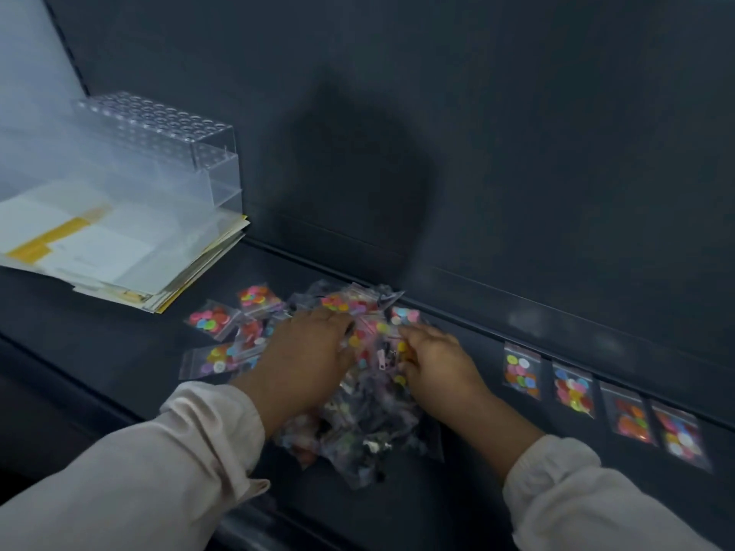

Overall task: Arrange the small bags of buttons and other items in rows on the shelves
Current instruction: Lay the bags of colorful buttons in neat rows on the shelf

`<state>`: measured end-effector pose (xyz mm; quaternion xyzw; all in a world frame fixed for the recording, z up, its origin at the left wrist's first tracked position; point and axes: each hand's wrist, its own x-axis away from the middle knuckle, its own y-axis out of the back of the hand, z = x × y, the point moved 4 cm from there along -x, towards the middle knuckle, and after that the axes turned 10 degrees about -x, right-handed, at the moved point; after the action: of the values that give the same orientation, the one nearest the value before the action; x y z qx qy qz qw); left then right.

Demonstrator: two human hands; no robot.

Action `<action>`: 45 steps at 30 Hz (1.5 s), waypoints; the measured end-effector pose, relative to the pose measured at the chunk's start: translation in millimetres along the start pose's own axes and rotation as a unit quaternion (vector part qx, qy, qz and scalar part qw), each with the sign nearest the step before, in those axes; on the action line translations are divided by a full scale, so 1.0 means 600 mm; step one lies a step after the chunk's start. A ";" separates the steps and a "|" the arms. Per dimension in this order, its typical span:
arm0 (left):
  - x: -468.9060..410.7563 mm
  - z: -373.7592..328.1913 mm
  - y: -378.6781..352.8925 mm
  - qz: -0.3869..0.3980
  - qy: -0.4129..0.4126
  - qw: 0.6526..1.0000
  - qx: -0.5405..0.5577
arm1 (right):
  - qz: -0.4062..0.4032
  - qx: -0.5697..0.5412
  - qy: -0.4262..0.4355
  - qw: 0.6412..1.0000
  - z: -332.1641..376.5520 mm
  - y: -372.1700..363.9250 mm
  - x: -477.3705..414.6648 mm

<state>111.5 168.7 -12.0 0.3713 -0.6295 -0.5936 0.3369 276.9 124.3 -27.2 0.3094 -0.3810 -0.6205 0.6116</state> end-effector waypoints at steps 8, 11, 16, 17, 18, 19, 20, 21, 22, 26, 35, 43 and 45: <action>-0.023 0.003 -0.003 -0.008 -0.027 1.000 -0.012 | -0.056 -0.075 -0.086 0.992 0.001 -0.011 -0.004; -0.025 0.009 0.002 -0.052 -0.025 0.997 0.042 | -0.114 -0.180 -0.087 0.973 -0.002 -0.002 0.003; -0.026 0.013 -0.005 -0.044 -0.032 0.998 0.014 | -0.186 -0.336 -0.139 0.913 -0.009 0.017 0.017; -0.027 0.012 -0.006 -0.041 -0.033 0.999 0.003 | -0.199 -0.367 -0.142 0.898 -0.011 0.019 0.019; -0.028 0.011 -0.005 -0.042 -0.035 0.998 -0.003 | -0.210 -0.408 -0.143 0.877 -0.015 0.019 0.022; -0.028 0.009 -0.002 -0.048 -0.037 0.998 -0.001 | -0.218 -0.452 -0.145 0.853 -0.017 0.020 0.025; -0.026 0.006 0.005 -0.066 -0.038 0.997 0.012 | -0.221 -0.481 -0.149 0.835 -0.020 0.021 0.030; -0.024 0.002 0.014 -0.092 -0.037 0.994 0.037 | -0.225 -0.497 -0.149 0.825 -0.022 0.024 0.036; -0.023 -0.002 0.024 -0.120 -0.036 0.990 0.066 | -0.229 -0.504 -0.146 0.820 -0.026 0.028 0.042; -0.009 -0.048 0.066 -0.190 -0.065 0.966 0.164 | -0.248 -0.507 -0.124 0.816 -0.049 0.060 0.095; 0.029 -0.243 0.044 -0.125 -0.125 0.936 0.305 | -0.352 -0.407 -0.138 0.831 -0.183 0.105 0.256; 0.041 -0.266 -0.011 -0.050 -0.191 0.971 0.135 | -0.254 -0.219 -0.092 0.938 -0.208 0.081 0.291; 0.046 -0.282 -0.020 -0.025 -0.249 0.965 0.079 | -0.242 -0.115 -0.040 0.963 -0.205 0.080 0.295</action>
<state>244.7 60.4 -12.9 0.2530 -0.7292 -0.6236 0.1242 395.9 -61.8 -35.8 0.2950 -0.2452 -0.8017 0.4584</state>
